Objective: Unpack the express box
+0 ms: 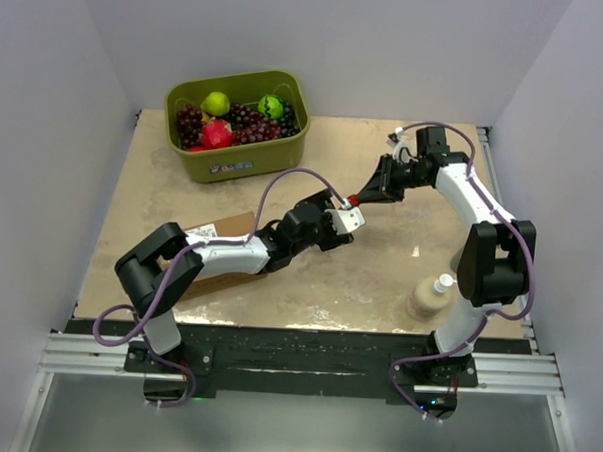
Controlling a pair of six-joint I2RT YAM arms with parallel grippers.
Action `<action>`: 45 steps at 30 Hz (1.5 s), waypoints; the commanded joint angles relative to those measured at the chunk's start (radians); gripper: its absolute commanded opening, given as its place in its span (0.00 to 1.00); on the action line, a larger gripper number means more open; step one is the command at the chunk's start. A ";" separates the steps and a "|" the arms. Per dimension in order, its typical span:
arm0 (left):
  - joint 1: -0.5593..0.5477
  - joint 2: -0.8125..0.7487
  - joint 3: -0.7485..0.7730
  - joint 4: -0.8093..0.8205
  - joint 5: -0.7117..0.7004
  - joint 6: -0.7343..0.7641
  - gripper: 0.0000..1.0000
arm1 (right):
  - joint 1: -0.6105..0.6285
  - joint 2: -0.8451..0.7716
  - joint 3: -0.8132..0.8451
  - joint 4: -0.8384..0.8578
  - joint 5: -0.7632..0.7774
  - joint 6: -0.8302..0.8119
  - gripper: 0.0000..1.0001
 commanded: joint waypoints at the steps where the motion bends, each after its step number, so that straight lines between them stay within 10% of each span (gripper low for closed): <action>1: 0.021 -0.036 -0.001 0.059 -0.036 0.031 0.86 | -0.028 -0.053 -0.019 0.028 -0.082 0.049 0.00; 8: 0.058 -0.014 -0.012 0.016 0.065 0.065 0.59 | -0.028 -0.070 -0.052 0.045 -0.101 0.060 0.00; 17: 0.108 -0.007 -0.001 -0.069 0.153 0.054 0.00 | -0.028 -0.075 -0.071 0.057 -0.095 0.060 0.00; 26: 0.245 -0.076 0.047 -0.233 0.512 0.005 0.03 | -0.105 -0.039 0.005 0.067 -0.069 -0.026 0.00; 32: 0.219 -0.129 -0.082 -0.015 0.457 0.074 0.70 | -0.108 -0.043 -0.074 0.085 -0.109 0.012 0.00; 45: 0.142 0.071 0.048 0.121 0.316 0.149 0.71 | -0.108 -0.013 -0.060 0.110 -0.199 0.078 0.00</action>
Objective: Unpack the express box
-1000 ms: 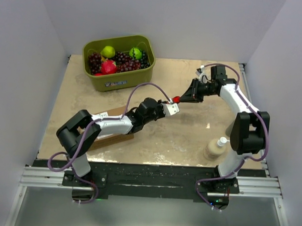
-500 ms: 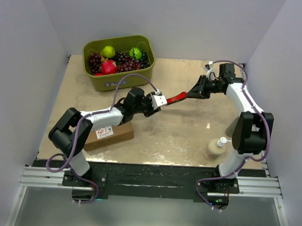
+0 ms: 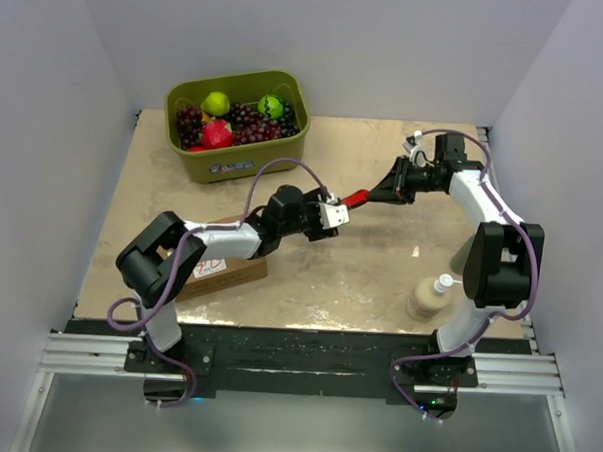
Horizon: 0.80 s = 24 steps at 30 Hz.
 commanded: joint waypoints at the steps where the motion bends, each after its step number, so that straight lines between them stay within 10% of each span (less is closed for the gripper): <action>1: -0.023 0.054 0.068 0.097 -0.130 0.042 0.70 | 0.003 0.007 0.033 0.018 -0.076 0.034 0.00; 16: -0.006 0.116 0.145 -0.038 -0.185 0.106 0.01 | 0.003 0.021 0.046 0.042 -0.082 0.057 0.00; 20: 0.064 0.052 0.191 -0.278 0.105 0.063 0.00 | -0.005 0.033 0.195 -0.023 -0.041 -0.164 0.39; 24: 0.124 0.038 0.303 -0.599 0.414 0.094 0.00 | -0.005 0.050 0.503 -0.387 -0.082 -0.759 0.46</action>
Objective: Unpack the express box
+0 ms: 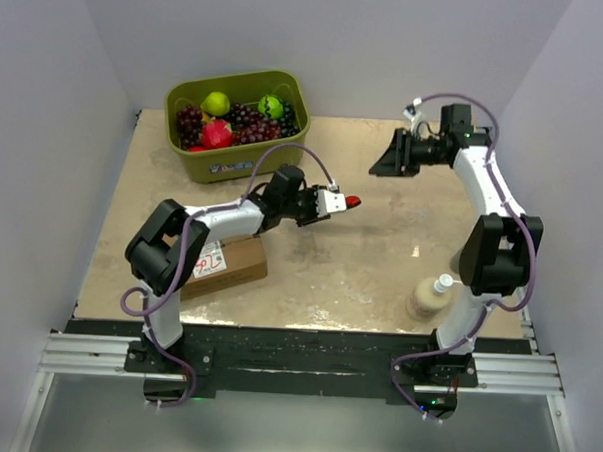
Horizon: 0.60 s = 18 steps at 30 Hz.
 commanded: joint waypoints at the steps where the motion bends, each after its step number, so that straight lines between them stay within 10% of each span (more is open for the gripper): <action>1: 0.059 -0.071 0.152 -0.380 0.383 0.035 0.00 | -0.005 -0.041 0.316 -0.366 -0.055 -0.729 0.66; 5: 0.065 -0.059 0.233 -0.655 0.531 0.109 0.00 | 0.160 -0.187 0.248 -0.497 0.116 -1.267 0.99; 12: 0.094 -0.031 0.299 -0.781 0.648 0.133 0.00 | 0.356 -0.493 -0.223 -0.209 0.306 -1.418 0.99; 18: 0.099 -0.027 0.304 -0.803 0.681 0.145 0.00 | 0.394 -0.478 -0.210 -0.263 0.316 -1.449 0.94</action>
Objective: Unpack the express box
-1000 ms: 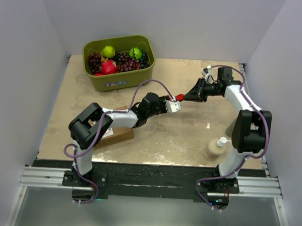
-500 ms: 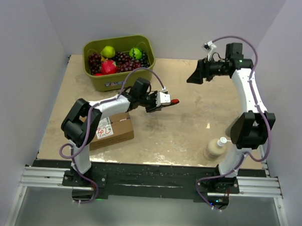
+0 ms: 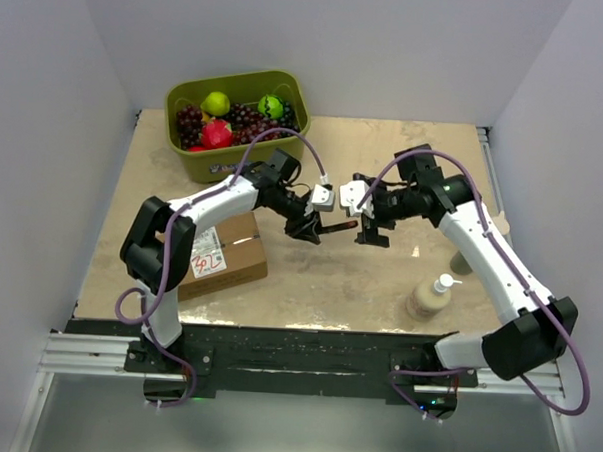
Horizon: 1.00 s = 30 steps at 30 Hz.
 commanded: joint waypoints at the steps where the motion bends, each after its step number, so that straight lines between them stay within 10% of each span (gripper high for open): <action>1: 0.009 -0.015 0.042 -0.048 0.092 0.039 0.00 | 0.008 0.028 0.021 0.010 0.044 -0.094 0.93; 10: 0.009 -0.015 0.046 -0.089 0.100 0.079 0.00 | 0.057 0.103 0.056 -0.034 0.026 -0.141 0.77; 21: 0.023 -0.020 0.044 -0.048 0.155 0.011 0.00 | 0.109 0.109 -0.017 0.050 0.076 -0.089 0.34; 30: 0.032 -0.023 0.055 -0.040 0.173 0.003 0.00 | 0.109 0.082 -0.080 0.110 0.110 -0.039 0.36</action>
